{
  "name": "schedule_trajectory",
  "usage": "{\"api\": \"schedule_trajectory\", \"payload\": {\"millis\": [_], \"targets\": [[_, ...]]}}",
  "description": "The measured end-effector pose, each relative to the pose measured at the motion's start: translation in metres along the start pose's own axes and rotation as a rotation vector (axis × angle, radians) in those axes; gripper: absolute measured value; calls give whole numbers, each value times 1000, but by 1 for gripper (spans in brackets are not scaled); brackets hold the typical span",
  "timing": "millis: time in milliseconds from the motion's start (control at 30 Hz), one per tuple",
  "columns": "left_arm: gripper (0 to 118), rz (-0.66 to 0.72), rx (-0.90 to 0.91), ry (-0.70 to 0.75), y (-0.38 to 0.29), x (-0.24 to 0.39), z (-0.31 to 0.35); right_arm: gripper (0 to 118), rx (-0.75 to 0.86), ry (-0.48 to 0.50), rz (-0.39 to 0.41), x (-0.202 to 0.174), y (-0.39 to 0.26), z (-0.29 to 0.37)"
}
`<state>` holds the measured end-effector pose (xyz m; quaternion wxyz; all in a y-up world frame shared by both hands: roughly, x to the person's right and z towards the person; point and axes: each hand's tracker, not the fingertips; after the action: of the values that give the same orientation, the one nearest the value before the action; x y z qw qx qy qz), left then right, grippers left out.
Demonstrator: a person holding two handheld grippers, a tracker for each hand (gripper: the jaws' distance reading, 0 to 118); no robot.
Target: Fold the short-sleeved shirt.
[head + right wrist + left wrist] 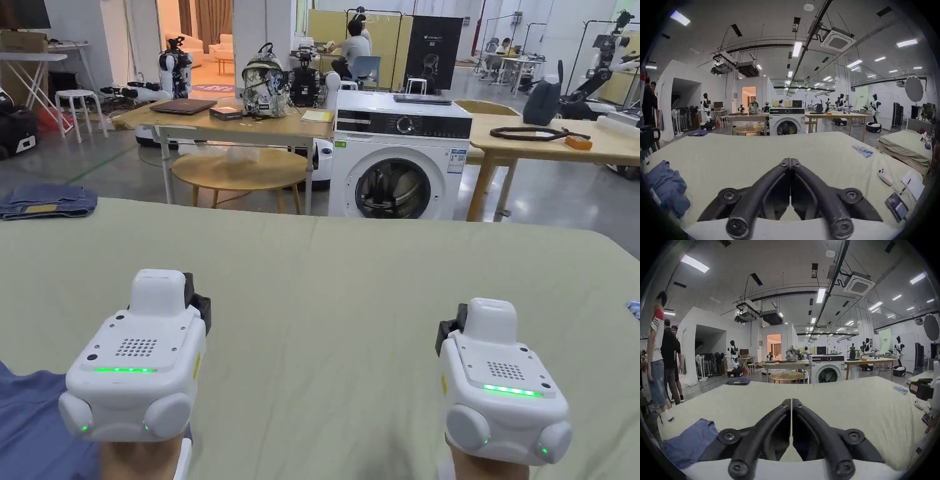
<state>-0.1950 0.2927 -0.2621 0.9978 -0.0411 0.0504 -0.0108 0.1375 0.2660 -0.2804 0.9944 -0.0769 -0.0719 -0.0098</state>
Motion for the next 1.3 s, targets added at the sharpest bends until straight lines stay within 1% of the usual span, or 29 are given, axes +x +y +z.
{"api": "schedule_trajectory", "payload": {"millis": [167, 233, 333, 467, 600, 733, 833, 900, 933, 967, 1033, 1200, 1267, 1300], "targets": [[0, 11, -30, -2, -3, -8, 3, 0, 4, 19, -5, -4, 6, 6], [0, -24, -47, 73, -6, -16, 6, 0, 13, 37, 2, -11, 9, 7], [0, 13, -43, 93, -10, -40, 15, 0, 22, 87, 11, -26, 10, 5], [0, 8, -43, 214, -11, -76, 33, 0, 18, 150, 14, -59, 12, 8], [0, -3, -65, 308, -15, -112, 51, 0, 21, 254, 12, -99, 10, 10], [0, -1, -123, 356, -21, -149, 64, 0, 16, 333, 39, -135, 7, 13], [0, -20, -233, 344, -24, -175, 67, 0, -13, 379, 43, -158, 2, 14], [0, -21, -312, 360, -27, -191, 65, 0, -30, 399, 43, -171, -2, 15], [0, 13, -343, 362, -28, -200, 64, 0, -37, 413, 47, -176, -4, 15], [0, 54, -396, 333, -30, -211, 62, 0, -43, 422, 54, -181, -7, 15], [0, 143, -540, 279, -33, -230, 57, 0, -61, 443, 74, -189, -11, 16], [0, 217, -744, 210, -55, -267, 37, 0, -93, 493, 103, -200, -24, 17], [0, 282, -842, 161, -65, -276, 25, 0, -107, 495, 107, -203, -29, 16], [22, 315, -881, 161, -70, -279, 18, 0, -118, 499, 108, -204, -30, 16]]}}
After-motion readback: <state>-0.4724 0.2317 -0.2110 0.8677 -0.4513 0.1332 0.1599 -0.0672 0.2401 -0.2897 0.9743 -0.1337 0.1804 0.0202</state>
